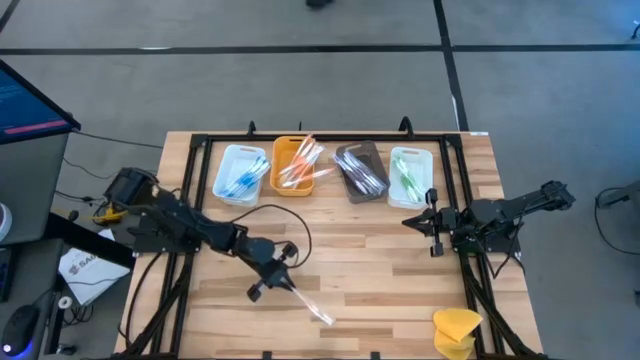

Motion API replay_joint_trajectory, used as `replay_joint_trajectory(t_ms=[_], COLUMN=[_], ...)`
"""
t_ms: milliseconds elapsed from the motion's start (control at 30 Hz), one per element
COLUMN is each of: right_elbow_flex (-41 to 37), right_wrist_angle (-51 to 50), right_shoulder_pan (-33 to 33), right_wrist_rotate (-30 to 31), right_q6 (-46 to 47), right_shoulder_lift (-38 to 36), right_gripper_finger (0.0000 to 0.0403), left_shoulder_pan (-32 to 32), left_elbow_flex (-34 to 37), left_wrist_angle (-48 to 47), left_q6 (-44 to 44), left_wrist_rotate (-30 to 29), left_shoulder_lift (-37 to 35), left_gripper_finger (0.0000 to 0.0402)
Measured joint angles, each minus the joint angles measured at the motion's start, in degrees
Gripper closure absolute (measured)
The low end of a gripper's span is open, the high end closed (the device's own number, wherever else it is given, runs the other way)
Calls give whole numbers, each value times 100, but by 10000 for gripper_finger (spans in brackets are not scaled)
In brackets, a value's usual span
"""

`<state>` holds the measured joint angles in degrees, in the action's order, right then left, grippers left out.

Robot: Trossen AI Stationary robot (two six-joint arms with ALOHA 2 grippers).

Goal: Pick & Place Toothbrushes
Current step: Put the orange toothbrush into the yellow bin

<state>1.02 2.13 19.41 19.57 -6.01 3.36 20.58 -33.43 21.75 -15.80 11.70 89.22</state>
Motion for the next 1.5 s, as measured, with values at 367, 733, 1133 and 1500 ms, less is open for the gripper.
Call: replay_joint_trajectory(t_ms=[367,733,1133,1500], right_elbow_flex=[0,0,0,0], right_wrist_angle=[-2,-1,-1,1], right_shoulder_pan=[1,1,0,1], right_wrist_rotate=[0,0,-1,0], right_q6=[1,-1,0,1], right_shoulder_lift=[1,1,1,1], right_gripper_finger=[403,403,403,403], left_shoulder_pan=[-137,-512,-1341,-2434], left_elbow_flex=[3,528,667,667], left_wrist_angle=[15,326,568,641], left_q6=[628,1186,1531,2061], left_wrist_rotate=[-859,-1265,-1247,-1263], left_shoulder_lift=[-805,-1349,-2242,-2364], left_gripper_finger=[380,377,376,376])
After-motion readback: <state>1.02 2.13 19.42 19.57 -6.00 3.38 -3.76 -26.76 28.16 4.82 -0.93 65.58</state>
